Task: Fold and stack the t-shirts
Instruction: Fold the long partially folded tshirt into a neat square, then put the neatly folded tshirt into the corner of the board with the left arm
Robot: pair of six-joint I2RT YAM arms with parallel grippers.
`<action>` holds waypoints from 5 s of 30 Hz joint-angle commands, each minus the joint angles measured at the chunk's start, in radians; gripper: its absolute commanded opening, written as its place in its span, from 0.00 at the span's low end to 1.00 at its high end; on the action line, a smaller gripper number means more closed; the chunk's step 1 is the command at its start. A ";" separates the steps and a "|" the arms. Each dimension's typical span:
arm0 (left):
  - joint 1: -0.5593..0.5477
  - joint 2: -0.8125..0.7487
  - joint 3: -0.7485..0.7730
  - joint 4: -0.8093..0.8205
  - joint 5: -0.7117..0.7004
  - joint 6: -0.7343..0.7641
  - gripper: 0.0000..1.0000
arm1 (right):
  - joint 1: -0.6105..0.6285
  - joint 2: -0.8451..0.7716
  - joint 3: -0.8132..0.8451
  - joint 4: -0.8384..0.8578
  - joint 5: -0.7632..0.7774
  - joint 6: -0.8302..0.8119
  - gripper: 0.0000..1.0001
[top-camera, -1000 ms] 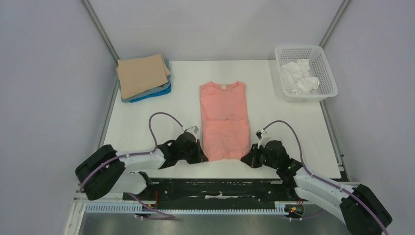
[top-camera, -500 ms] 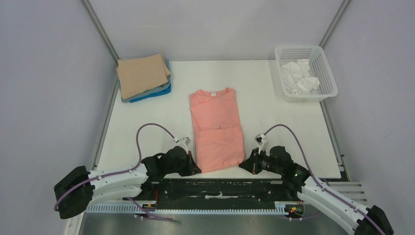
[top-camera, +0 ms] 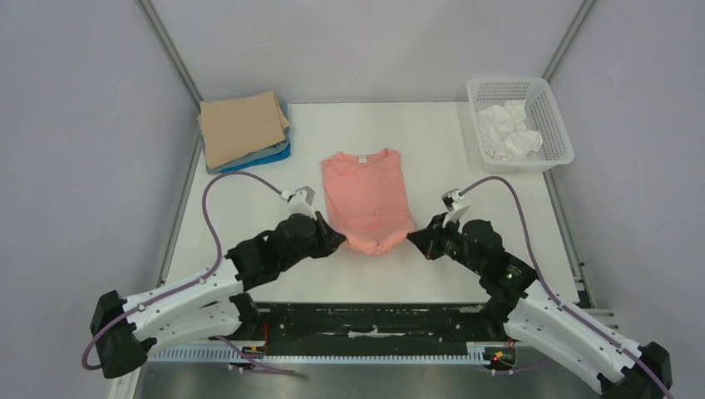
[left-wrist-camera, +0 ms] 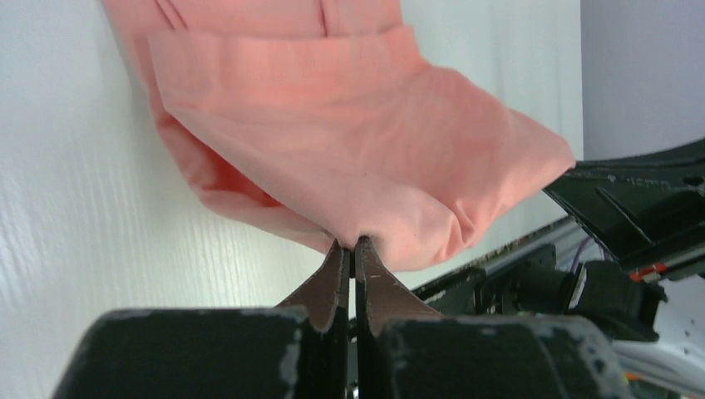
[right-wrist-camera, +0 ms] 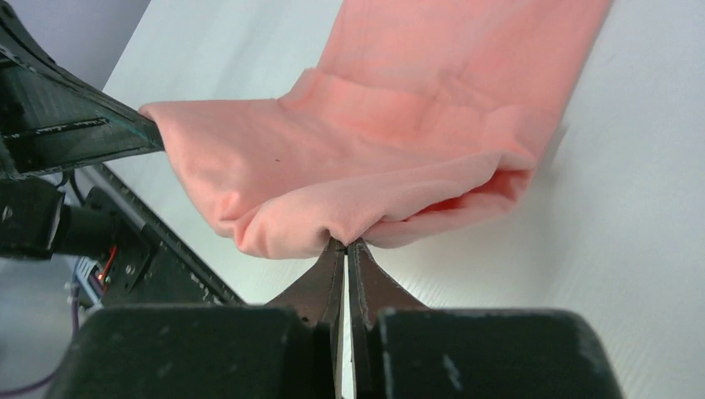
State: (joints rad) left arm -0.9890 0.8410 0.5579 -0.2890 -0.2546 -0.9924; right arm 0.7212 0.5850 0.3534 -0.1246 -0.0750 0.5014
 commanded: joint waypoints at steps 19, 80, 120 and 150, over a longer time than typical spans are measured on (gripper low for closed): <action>0.537 0.529 0.507 0.058 0.189 0.269 0.02 | -0.309 0.671 0.580 0.236 -0.021 -0.176 0.00; 0.581 1.082 0.567 0.168 0.629 0.336 0.82 | -0.399 1.634 1.015 0.577 -0.347 0.082 0.98; 0.368 0.670 0.224 0.051 0.281 0.298 0.87 | -0.272 0.515 0.117 0.273 0.128 -0.135 0.98; 0.183 1.113 0.589 -0.292 -0.211 0.191 0.02 | -0.275 0.399 0.059 0.276 0.281 -0.211 0.98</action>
State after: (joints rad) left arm -0.8051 1.8309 1.0832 -0.2546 -0.2325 -0.7784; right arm 0.4477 1.0401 0.4335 0.1253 0.1558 0.3115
